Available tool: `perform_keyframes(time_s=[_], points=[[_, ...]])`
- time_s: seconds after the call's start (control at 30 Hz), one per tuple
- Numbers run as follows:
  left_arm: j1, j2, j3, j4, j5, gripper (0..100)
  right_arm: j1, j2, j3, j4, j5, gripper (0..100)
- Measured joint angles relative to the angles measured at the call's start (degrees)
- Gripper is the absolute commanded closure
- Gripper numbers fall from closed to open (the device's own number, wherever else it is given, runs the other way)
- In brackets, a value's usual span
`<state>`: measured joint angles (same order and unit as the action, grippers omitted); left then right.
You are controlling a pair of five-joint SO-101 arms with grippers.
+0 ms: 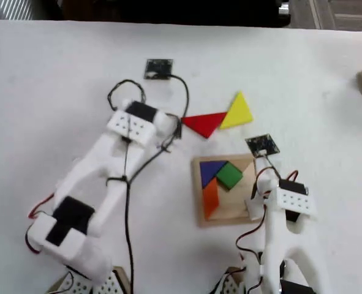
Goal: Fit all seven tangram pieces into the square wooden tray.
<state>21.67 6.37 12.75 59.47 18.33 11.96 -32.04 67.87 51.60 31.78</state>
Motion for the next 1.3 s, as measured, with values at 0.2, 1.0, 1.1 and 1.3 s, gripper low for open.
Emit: perform_keyframes(time_s=[0.2, 1.0, 1.1, 1.3], points=[[11.0, -5.5, 7.4, -4.0, -5.7, 97, 5.6, 0.0, 0.0, 0.0, 0.0, 98.1], [20.9, -21.5, 24.6, -13.0, -10.7, 97, 4.0, -5.5, -6.2, 9.0, -0.1, 81.3], [21.0, -21.6, 26.5, -15.7, -10.7, 97, 4.7, -9.1, -7.8, 11.9, -0.1, 81.2], [21.6, -21.6, 26.9, -17.8, -10.7, 97, 8.2, -12.2, -8.0, 14.6, 0.3, 81.4]])
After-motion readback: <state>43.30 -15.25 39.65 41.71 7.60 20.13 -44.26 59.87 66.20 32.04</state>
